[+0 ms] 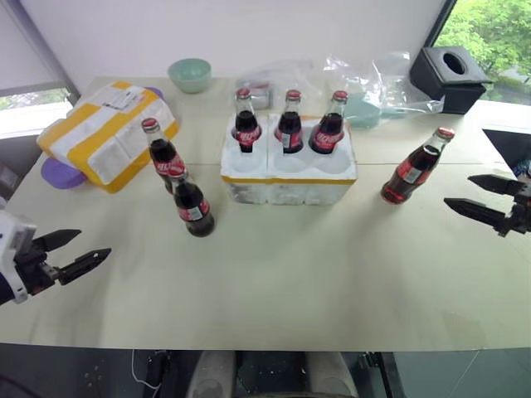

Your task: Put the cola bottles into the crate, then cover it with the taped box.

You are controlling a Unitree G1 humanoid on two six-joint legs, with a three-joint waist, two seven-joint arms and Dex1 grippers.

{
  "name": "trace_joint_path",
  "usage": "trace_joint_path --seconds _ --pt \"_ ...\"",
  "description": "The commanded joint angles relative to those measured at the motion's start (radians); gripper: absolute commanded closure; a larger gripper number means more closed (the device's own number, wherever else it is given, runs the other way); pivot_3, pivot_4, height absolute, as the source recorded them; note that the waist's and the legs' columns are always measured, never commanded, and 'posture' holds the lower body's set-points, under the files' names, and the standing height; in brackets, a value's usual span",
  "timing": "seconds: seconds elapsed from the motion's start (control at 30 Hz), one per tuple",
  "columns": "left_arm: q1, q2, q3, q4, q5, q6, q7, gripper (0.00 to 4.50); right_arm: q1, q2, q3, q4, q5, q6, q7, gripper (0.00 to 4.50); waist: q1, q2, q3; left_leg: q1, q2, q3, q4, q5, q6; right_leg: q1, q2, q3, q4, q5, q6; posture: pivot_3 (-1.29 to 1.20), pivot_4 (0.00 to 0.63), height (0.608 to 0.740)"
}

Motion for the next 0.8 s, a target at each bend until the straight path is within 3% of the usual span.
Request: trace_joint_path --seconds 0.03,0.17,0.57,0.8 --pt "-0.011 0.004 0.044 -0.020 -0.012 -0.010 0.013 0.05 -0.019 -0.018 -0.020 -0.004 0.003 -0.005 0.000 0.00 0.000 0.000 0.000 0.000 0.000 0.000 0.000 0.000 0.000 0.000 0.000 0.000 0.000 0.000 0.000 0.00 0.150 0.739" --pt "-0.054 0.012 0.038 0.016 -0.001 0.004 0.073 0.05 -0.019 -0.018 -0.027 -0.009 0.006 0.006 -0.005 0.00 0.000 0.000 0.000 0.000 0.000 0.000 0.000 0.000 0.000 0.000 0.000 0.000 0.000 0.000 0.000 0.00 0.150 0.739" --pt "-0.098 0.038 0.017 -0.007 -0.074 0.041 -0.007 0.05 0.018 -0.026 -0.066 -0.077 0.036 0.079 -0.009 0.00 -0.001 0.000 0.000 0.000 0.000 0.000 0.000 0.000 0.000 0.000 0.001 0.000 0.000 0.000 0.000 0.00 0.150 0.739" --pt "-0.141 0.083 -0.017 -0.057 -0.160 0.113 -0.084 0.05 0.039 -0.050 -0.103 -0.218 0.122 0.185 0.029 0.00 0.000 0.000 0.000 0.000 0.000 0.000 0.000 0.000 0.000 0.000 0.001 0.000 0.001 0.000 0.000 0.00 0.150 0.739"
